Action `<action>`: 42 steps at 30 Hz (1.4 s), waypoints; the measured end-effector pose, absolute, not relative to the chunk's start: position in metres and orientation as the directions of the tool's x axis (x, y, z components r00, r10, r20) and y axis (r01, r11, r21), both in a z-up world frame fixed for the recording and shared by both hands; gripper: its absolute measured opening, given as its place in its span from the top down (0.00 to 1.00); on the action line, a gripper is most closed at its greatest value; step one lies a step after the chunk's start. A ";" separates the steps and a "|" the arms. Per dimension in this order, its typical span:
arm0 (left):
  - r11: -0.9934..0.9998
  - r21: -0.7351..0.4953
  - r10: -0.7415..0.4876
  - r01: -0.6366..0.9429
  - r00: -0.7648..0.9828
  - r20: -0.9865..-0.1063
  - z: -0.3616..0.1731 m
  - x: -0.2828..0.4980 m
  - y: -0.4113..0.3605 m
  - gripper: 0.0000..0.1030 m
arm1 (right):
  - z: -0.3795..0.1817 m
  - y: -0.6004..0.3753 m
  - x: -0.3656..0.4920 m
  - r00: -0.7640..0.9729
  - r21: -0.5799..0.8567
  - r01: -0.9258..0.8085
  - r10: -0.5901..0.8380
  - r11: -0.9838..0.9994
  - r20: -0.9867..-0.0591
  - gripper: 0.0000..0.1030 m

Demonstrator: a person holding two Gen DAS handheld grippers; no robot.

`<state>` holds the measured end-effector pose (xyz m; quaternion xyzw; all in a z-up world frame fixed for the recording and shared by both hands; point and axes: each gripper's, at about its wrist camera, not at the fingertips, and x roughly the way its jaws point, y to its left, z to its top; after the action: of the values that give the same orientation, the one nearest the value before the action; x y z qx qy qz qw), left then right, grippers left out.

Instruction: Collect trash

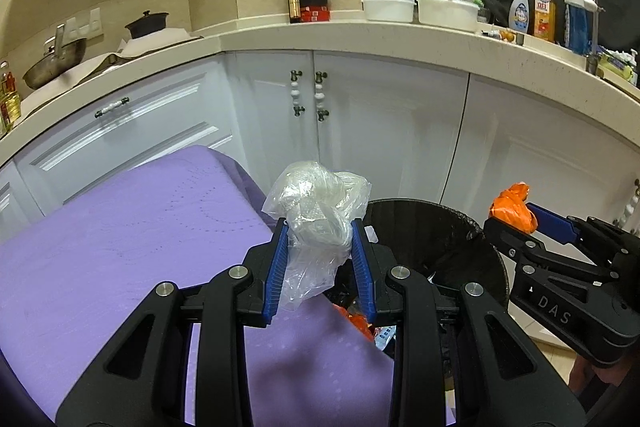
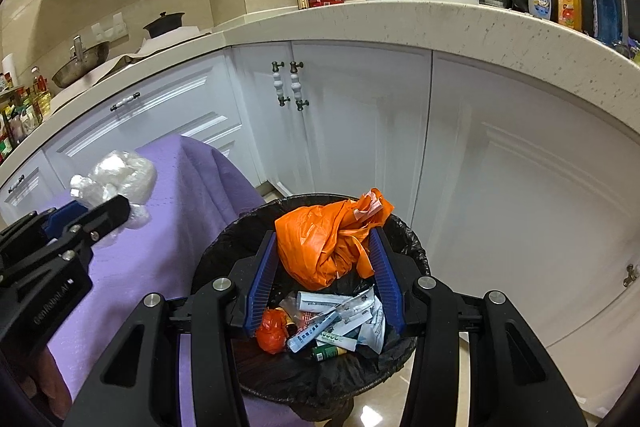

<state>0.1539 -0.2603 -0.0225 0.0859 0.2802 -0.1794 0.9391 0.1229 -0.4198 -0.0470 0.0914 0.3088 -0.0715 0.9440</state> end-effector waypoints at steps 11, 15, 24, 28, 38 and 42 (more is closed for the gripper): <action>0.918 0.072 -0.280 0.391 0.764 -0.581 -0.038 0.172 -0.276 0.56 | -0.057 -0.427 0.139 0.794 0.134 0.209 -0.088 0.969 -0.601 0.44; 0.920 0.065 -0.278 0.385 0.764 -0.583 -0.039 0.174 -0.277 0.48 | -0.058 -0.429 0.139 0.795 0.138 0.222 -0.097 0.965 -0.599 0.40; 0.928 0.056 -0.272 0.368 0.772 -0.574 -0.035 0.173 -0.269 0.42 | -0.053 -0.432 0.132 0.800 0.135 0.239 -0.116 0.962 -0.589 0.39; 0.931 0.054 -0.272 0.362 0.783 -0.560 -0.029 0.168 -0.263 0.40 | -0.048 -0.429 0.126 0.803 0.129 0.245 -0.127 0.961 -0.583 0.38; 0.944 0.048 -0.254 0.327 0.809 -0.530 -0.016 0.146 -0.244 0.31 | -0.038 -0.419 0.107 0.814 0.121 0.249 -0.140 0.961 -0.564 0.35; 0.949 0.042 -0.247 0.312 0.820 -0.516 -0.012 0.135 -0.235 0.28 | -0.034 -0.414 0.097 0.819 0.117 0.247 -0.143 0.962 -0.556 0.35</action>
<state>0.1351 -0.2348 -0.0119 0.0621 0.2612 -0.1467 0.9520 0.0971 -0.4138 -0.0344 0.0925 0.2829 -0.1028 0.9491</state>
